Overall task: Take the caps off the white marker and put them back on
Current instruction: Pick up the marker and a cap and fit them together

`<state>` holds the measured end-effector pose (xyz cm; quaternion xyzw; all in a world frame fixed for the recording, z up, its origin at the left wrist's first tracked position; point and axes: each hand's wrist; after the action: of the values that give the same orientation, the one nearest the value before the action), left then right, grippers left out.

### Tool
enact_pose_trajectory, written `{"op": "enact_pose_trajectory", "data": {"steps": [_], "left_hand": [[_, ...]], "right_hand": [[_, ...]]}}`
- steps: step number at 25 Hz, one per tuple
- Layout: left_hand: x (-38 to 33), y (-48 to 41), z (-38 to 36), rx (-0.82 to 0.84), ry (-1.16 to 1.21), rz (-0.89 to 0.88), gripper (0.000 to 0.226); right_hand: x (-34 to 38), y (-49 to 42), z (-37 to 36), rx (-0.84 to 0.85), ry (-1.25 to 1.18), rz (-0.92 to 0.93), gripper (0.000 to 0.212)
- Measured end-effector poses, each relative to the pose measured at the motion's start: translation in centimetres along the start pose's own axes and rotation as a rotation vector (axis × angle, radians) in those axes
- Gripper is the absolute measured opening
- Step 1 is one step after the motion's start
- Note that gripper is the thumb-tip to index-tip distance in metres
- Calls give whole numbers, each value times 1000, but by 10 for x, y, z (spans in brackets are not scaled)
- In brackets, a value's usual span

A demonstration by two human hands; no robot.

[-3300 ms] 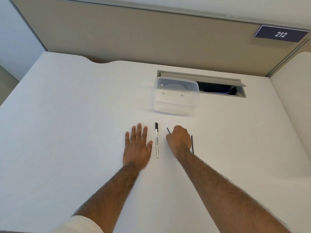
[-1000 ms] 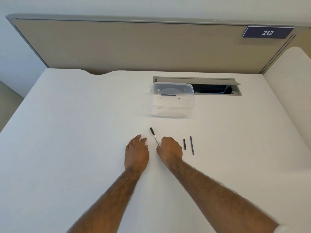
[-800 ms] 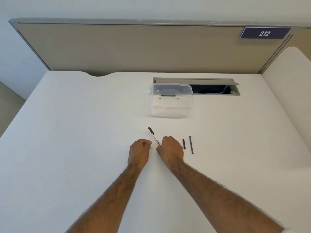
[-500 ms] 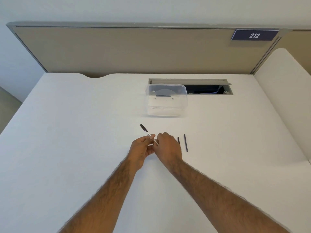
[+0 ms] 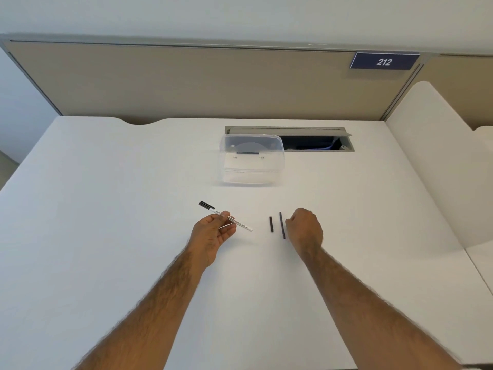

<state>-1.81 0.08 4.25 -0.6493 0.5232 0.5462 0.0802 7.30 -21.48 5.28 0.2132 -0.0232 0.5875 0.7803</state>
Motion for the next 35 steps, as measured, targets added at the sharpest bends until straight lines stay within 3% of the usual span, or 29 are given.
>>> {"op": "enact_pose_trajectory", "data": {"steps": [7, 11, 18, 25, 29, 35], "left_hand": [[3, 3, 6, 4, -24, 3, 11], [1, 5, 6, 10, -33, 1, 11], [-8, 11, 0, 20, 5, -21, 14], [-20, 14, -7, 23, 141, -28, 7], [-25, 16, -19, 28, 161, -43, 6], [-33, 18, -29, 11, 171, -90, 8]], "right_hand": [[3, -8, -7, 103, -28, -6, 15], [4, -7, -10, 45, 73, 29, 9], [-3, -10, -6, 47, 16, -11, 2], [-1, -4, 19, -22, -704, -39, 8], [14, 15, 24, 239, -1106, -45, 10], [28, 41, 25, 480, -1414, 3, 12]]}}
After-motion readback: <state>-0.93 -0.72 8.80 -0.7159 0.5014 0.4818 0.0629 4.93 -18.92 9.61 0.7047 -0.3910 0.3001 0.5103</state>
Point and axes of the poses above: each hand's wrist, its own y-axis away from the middle knuckle, its own z-axis out of the back of the hand, x = y × z, and after that the axes turned 11 degrees about -z, right-handed
